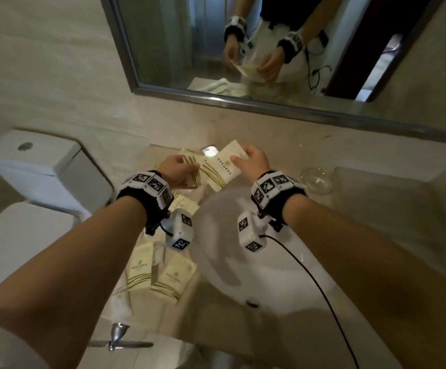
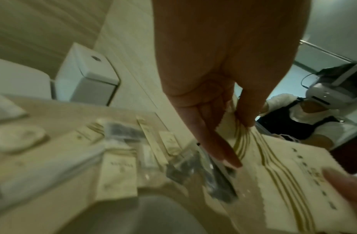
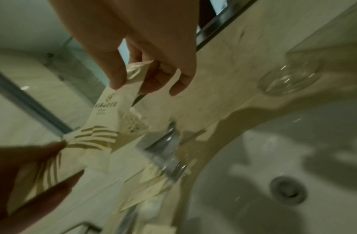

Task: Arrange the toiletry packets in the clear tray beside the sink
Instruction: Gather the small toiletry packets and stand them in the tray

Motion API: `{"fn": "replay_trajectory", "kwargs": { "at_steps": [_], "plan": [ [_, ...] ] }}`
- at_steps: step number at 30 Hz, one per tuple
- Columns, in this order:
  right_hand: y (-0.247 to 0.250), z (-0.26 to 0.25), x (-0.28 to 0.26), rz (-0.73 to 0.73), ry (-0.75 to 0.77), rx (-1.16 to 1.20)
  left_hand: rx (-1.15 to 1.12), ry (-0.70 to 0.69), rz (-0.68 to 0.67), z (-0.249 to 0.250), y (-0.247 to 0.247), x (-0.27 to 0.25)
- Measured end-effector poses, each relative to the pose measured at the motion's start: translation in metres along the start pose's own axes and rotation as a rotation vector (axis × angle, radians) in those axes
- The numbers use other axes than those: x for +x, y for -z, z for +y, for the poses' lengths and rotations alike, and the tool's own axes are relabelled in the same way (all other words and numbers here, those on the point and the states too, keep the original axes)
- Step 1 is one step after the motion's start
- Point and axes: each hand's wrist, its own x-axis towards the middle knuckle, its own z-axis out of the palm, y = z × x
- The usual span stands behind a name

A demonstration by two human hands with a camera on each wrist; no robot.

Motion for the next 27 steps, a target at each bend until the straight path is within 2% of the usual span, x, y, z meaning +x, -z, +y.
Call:
{"fn": "replay_trajectory", "kwargs": {
  "at_steps": [7,11,13,15,17,20,22,24,27],
  "plan": [
    [0.106,0.069,-0.014,0.185,-0.153,0.018,0.092,-0.037,-0.266,0.014,-0.137,-0.001],
    [0.154,0.111,-0.023,0.275,-0.216,0.081,0.144,-0.081,-0.291,0.012,-0.203,0.000],
    [0.181,0.140,-0.028,0.404,-0.265,0.099,0.155,-0.075,-0.301,0.009,-0.234,0.000],
    [0.211,0.175,-0.035,0.548,-0.375,0.088,0.156,-0.056,-0.313,0.003,-0.265,0.001],
    [0.238,0.212,-0.043,0.616,-0.538,0.143,0.152,-0.035,-0.324,-0.002,-0.289,-0.002],
    [0.264,0.263,-0.048,0.508,-0.724,0.238,0.136,0.000,-0.329,-0.012,-0.313,-0.001],
    [0.271,0.287,-0.042,0.468,-0.767,0.418,0.128,0.022,-0.345,-0.019,-0.324,0.003],
    [0.274,0.293,-0.036,0.491,-0.765,0.749,0.129,0.029,-0.331,-0.024,-0.332,0.010],
    [0.276,0.296,-0.024,0.531,-0.693,1.162,0.108,0.039,-0.293,-0.027,-0.339,0.021]
  ]
}}
